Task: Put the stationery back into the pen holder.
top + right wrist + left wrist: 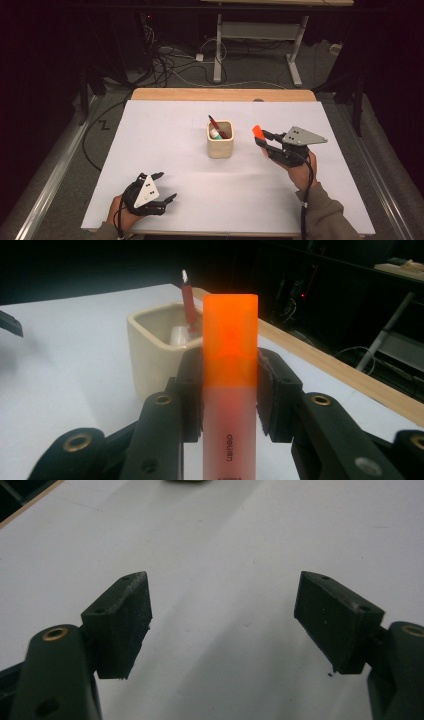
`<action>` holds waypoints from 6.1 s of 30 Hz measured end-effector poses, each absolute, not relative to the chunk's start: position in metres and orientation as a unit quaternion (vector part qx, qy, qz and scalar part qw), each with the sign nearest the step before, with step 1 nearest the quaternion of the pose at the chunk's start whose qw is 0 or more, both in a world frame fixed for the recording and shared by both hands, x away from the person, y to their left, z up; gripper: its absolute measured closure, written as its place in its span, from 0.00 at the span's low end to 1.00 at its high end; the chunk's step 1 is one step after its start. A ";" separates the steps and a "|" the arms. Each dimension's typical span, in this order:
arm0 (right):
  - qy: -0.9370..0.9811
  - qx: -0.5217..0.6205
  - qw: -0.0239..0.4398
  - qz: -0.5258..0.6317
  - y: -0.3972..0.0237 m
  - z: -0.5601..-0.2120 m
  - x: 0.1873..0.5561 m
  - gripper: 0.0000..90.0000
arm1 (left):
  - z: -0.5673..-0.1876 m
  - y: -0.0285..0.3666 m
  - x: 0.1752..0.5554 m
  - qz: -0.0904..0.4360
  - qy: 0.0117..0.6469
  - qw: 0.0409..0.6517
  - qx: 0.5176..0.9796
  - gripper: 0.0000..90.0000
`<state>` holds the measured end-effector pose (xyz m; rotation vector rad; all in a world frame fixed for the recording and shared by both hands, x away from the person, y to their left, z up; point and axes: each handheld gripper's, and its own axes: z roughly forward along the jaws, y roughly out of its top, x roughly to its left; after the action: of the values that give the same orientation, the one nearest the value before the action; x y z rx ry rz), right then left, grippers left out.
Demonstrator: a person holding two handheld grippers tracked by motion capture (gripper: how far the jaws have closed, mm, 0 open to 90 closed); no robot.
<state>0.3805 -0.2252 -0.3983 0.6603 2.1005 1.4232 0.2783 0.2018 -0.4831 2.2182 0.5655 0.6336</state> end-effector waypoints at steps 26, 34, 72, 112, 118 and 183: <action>0.757 0.227 0.270 0.550 -0.184 -0.378 0.404 0.75 | -0.484 0.203 0.279 0.246 0.223 0.375 0.866 0.25; 0.755 0.223 0.266 0.556 -0.174 -0.373 0.412 0.75 | -0.484 0.203 0.279 0.247 0.222 0.375 0.865 0.25; 0.748 0.210 0.263 0.572 -0.126 -0.363 0.438 0.75 | -0.483 0.204 0.279 0.241 0.220 0.382 0.865 0.25; 0.761 0.224 0.217 0.569 -0.114 -0.398 0.443 0.75 | -0.483 0.205 0.278 0.242 0.220 0.382 0.865 0.25; 0.767 0.224 0.214 0.562 -0.115 -0.403 0.443 0.75 | -0.483 0.205 0.278 0.241 0.220 0.382 0.865 0.25; 0.766 0.235 0.291 0.524 -0.137 -0.375 0.426 0.40 | -0.483 0.203 0.278 0.244 0.218 0.381 0.865 0.25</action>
<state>0.4259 -0.1372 -0.3752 0.6256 2.0420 1.3963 0.2781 0.2034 -0.4827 2.2082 0.5575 0.6220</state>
